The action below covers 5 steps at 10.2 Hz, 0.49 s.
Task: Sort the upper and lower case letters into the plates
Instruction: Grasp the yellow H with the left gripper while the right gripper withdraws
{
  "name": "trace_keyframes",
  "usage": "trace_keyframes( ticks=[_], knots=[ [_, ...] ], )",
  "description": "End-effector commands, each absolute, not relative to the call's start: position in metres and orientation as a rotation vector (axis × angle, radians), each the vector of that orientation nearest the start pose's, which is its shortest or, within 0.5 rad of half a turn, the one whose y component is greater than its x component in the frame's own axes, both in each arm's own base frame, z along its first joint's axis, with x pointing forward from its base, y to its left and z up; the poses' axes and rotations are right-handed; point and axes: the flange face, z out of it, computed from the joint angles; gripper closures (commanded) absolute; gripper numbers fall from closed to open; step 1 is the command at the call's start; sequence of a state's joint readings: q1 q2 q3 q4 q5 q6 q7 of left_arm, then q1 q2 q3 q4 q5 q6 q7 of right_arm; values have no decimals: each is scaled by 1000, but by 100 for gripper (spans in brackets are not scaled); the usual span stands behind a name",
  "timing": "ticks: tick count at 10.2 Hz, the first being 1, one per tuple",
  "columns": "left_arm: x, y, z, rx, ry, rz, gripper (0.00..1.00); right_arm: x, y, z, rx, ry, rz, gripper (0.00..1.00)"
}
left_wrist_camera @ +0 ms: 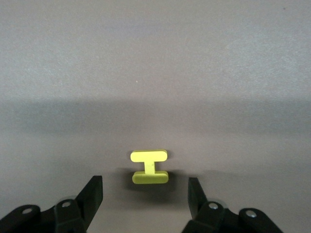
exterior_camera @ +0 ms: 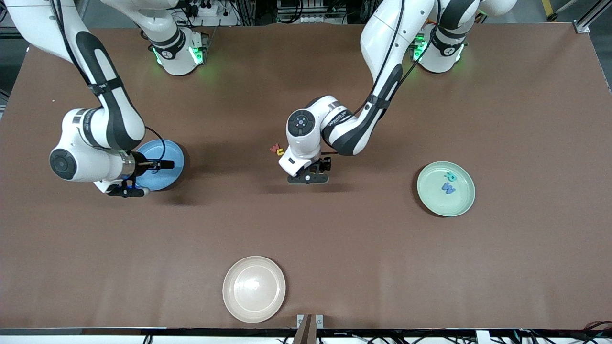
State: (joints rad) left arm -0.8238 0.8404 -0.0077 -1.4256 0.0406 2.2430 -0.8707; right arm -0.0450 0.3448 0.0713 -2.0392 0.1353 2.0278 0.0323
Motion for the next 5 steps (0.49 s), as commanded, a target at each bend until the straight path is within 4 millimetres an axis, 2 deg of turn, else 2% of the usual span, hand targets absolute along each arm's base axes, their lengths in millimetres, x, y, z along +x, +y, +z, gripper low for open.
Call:
trace_keyframes(
  ticks=[1,4,5],
  knots=[
    [494,-536,195,-3118,-15,-6,26,555,41,262,-2957,196,533,0],
    [497,-533,195,-3121,30,-13,28,555,53,261,-2965,215,533,0],
    [496,-532,191,-3123,30,-16,28,554,66,261,-2969,220,530,0]
  ],
)
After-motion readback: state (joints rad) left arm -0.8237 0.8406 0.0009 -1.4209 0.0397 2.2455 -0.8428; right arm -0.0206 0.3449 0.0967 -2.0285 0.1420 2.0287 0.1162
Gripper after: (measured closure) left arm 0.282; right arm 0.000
